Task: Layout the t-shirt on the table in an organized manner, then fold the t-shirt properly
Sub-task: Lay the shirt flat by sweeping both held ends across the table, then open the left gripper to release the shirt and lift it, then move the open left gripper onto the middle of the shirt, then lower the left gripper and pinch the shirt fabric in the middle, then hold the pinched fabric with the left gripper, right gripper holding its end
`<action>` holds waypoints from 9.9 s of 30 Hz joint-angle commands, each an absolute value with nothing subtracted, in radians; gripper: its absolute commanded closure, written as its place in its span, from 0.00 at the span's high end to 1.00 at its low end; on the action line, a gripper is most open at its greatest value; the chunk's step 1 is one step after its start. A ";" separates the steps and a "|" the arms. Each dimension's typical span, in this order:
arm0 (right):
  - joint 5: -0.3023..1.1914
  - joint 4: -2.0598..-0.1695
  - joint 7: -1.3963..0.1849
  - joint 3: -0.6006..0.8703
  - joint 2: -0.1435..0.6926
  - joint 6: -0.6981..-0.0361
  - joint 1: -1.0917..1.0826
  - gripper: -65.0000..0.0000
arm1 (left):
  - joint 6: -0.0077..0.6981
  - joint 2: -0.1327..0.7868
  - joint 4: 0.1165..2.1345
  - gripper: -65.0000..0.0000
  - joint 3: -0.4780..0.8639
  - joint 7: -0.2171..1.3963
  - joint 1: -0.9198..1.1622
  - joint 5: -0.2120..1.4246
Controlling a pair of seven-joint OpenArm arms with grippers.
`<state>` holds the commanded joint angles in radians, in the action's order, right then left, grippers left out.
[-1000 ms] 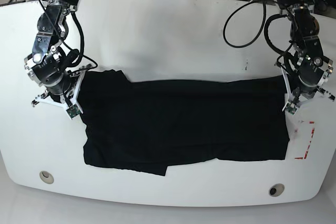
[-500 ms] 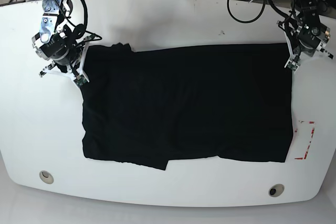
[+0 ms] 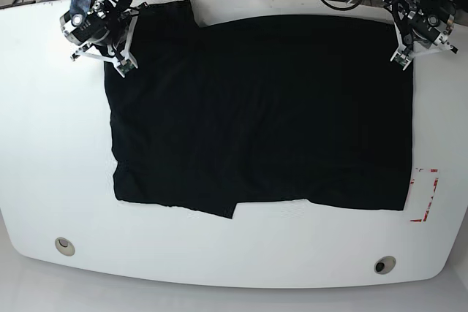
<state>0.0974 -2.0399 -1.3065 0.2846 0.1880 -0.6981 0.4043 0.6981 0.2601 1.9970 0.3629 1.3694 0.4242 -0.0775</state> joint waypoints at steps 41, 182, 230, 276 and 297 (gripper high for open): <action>0.108 -2.035 -1.354 0.421 0.197 -0.698 0.131 0.00 | 0.698 0.328 1.989 0.01 0.383 1.371 0.159 -0.084; 0.107 -2.012 -1.349 0.447 0.220 -0.698 -0.268 0.01 | 0.698 -0.157 1.372 0.56 -0.145 1.109 -0.300 -0.074; 0.107 -2.012 -1.349 0.447 0.220 -0.698 -0.271 0.01 | 0.698 -0.153 1.359 0.56 -0.140 1.093 -0.351 0.031; 0.107 -2.012 -1.348 0.449 0.220 -0.698 -0.269 0.01 | 0.628 -0.133 1.225 0.57 -0.143 1.087 -0.380 0.002; 0.108 -2.012 -1.310 0.449 0.220 -0.698 -0.269 0.01 | 0.698 -0.131 1.346 0.56 -0.140 1.175 -0.361 0.002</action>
